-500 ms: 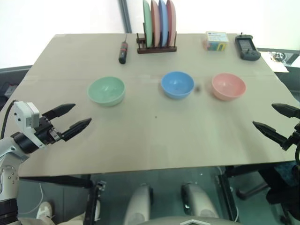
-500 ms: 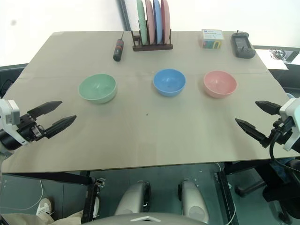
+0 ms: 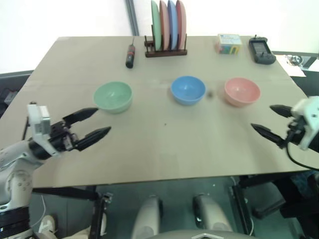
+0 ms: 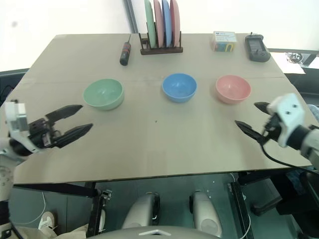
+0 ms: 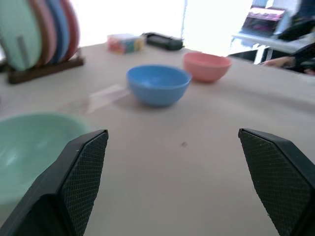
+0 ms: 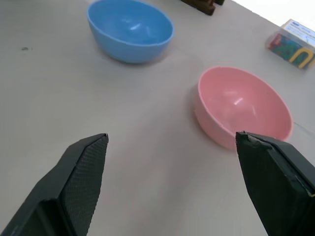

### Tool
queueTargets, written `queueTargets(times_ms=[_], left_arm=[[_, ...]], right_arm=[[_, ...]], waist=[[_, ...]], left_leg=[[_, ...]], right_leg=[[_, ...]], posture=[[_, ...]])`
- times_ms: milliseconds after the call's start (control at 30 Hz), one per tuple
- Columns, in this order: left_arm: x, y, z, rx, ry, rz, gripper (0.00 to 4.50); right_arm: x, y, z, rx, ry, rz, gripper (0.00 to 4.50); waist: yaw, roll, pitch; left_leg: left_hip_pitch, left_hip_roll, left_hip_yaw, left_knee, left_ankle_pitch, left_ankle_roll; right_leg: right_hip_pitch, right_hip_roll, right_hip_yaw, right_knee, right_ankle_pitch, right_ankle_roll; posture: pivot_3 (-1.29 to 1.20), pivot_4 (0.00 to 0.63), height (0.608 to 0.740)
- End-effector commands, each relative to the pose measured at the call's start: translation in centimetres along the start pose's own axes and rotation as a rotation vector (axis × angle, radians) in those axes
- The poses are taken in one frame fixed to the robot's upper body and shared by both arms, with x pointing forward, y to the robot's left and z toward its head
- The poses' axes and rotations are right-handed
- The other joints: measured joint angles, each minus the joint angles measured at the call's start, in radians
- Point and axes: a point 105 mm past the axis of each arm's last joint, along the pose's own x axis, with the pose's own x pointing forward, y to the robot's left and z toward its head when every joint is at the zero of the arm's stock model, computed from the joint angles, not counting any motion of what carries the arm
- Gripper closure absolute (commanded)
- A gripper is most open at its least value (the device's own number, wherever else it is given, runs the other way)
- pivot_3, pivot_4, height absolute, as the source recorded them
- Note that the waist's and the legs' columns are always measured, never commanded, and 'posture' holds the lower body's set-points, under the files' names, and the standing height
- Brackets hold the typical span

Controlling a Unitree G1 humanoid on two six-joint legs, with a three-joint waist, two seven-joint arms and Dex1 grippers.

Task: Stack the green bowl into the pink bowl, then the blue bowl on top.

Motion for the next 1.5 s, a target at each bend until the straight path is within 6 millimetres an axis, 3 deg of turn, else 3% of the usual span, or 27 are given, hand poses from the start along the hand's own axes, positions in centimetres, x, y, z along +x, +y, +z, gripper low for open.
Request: queueTargets(times_ms=[33,133,300,333,400,467,667,700,800,867,1000,1100,1233,1367,1500], left_arm=[[1.5,-1.3,1.2,0.033,-0.06,-0.1,0.0],[2.9,-2.0,1.5,0.043,-0.082,-0.146,0.0],[3.4,-2.5,1.7,0.05,-0.09,-0.16,0.0],[3.3,-2.6,1.7,0.05,-0.089,-0.155,0.0],[3.1,-2.7,1.7,0.051,-0.087,-0.148,0.0],[2.8,-2.9,1.8,0.052,-0.085,-0.136,0.0],[2.4,-3.4,1.7,0.043,-0.082,-0.105,0.0],[2.4,-3.4,1.6,0.043,-0.082,-0.099,0.0],[2.3,-3.2,1.4,0.044,-0.072,-0.075,0.0],[2.1,-2.9,1.1,0.046,-0.057,-0.045,0.0],[1.9,-1.8,0.1,0.062,-0.017,0.053,0.0],[1.9,-1.4,-0.5,0.074,0.009,0.075,0.0],[2.1,-1.3,-0.7,0.06,0.018,0.062,0.0],[2.0,-1.0,-1.0,0.053,0.037,0.057,0.0],[1.6,-0.5,-1.4,0.064,0.083,0.083,0.0]], right_arm=[[3.1,-1.5,-0.8,0.005,0.051,-0.053,0.17],[6.9,-2.7,-1.0,-0.023,0.07,-0.092,0.17],[11.1,-3.6,-1.9,-0.07,0.116,-0.088,0.17],[11.7,-3.7,-2.1,-0.082,0.129,-0.074,0.38],[12.5,-3.7,-2.5,-0.092,0.144,-0.047,0.88],[12.8,-4.2,-2.6,-0.104,0.146,-0.048,1.89],[12.9,-5.0,-2.2,-0.137,0.136,-0.048,4.26],[12.9,-5.1,-2.1,-0.144,0.134,-0.047,4.47],[12.3,-4.7,-1.2,-0.174,0.112,-0.012,4.47],[11.2,-2.2,-0.4,-0.173,0.092,0.129,4.47],[7.5,6.4,0.9,-0.184,0.045,0.446,4.47],[6.5,10.4,1.7,-0.185,0.019,0.528,4.47],[7.2,13.7,2.6,-0.184,-0.015,0.582,4.47],[9.4,15.8,3.5,-0.195,-0.038,0.637,4.47],[11.2,16.5,3.7,-0.198,-0.042,0.657,3.07]], waist=[[-0.002,0.0,0.0],[-0.001,0.0,0.0],[-0.001,0.0,0.001],[0.0,0.001,0.001],[-0.001,0.001,0.001],[0.002,0.001,0.001],[-0.002,0.001,0.001],[-0.001,0.001,0.001],[-0.001,0.001,0.001],[0.0,0.001,0.002],[0.006,0.001,0.001],[0.0,0.001,0.002],[-0.002,0.001,0.001],[-0.001,0.0,0.001],[0.002,0.0,0.001]], left_leg=[[0.0,0.0,0.0,0.0,0.0,0.0],[-0.001,0.0,-0.001,-0.001,0.0,0.0],[-0.003,0.0,-0.001,-0.002,0.0,0.0],[-0.003,0.0,-0.001,-0.002,0.0,0.0],[-0.003,0.0,-0.001,-0.002,0.0,0.0],[-0.004,0.0,-0.001,-0.002,0.0,0.0],[-0.002,0.0,-0.001,-0.002,0.0,0.0],[-0.002,0.0,-0.001,-0.002,0.0,0.0],[-0.002,0.0,-0.001,-0.002,0.0,0.0],[-0.002,0.0,-0.001,-0.002,0.0,0.0],[-0.002,0.0,-0.004,-0.004,0.0,0.0],[-0.002,0.0,-0.003,-0.004,0.0,0.0],[0.0,0.001,-0.002,0.0,0.0,0.0],[0.0,0.001,-0.002,0.003,0.0,0.0],[-0.001,0.001,-0.002,0.002,0.0,0.0]], right_leg=[[0.0,0.0,0.0,0.0,0.0,0.0],[-0.002,0.001,0.0,0.002,0.002,-0.004],[-0.003,0.002,0.001,0.002,0.005,-0.001],[-0.003,0.002,0.001,0.001,0.005,0.0],[-0.004,0.002,0.001,0.001,0.005,0.0],[-0.003,0.002,0.001,0.001,0.005,0.0],[-0.003,0.002,0.001,0.003,0.005,0.0],[-0.003,0.002,0.001,0.003,0.005,0.0],[-0.003,0.002,0.001,0.004,0.004,-0.002],[-0.003,0.002,0.001,0.004,0.004,-0.002],[-0.003,0.002,-0.001,0.003,0.005,0.0],[-0.003,0.002,-0.001,0.003,0.004,0.0],[-0.002,0.002,0.0,0.005,0.0,0.0],[-0.002,0.002,0.0,0.006,0.0,0.0],[-0.002,0.002,-0.001,0.006,0.003,-0.004]], posture=[[0.0,0.15,0.74],[0.0,0.15,0.74],[0.0,0.15,0.74],[0.0,0.15,0.74],[0.0,0.15,0.74],[0.0,0.15,0.74],[0.0,0.15,0.74],[0.0,0.15,0.74],[0.0,0.15,0.74],[0.0,0.15,0.74],[0.0,0.15,0.74],[0.0,0.15,0.74],[0.0,0.15,0.74],[0.0,0.15,0.74],[0.0,0.15,0.74]])
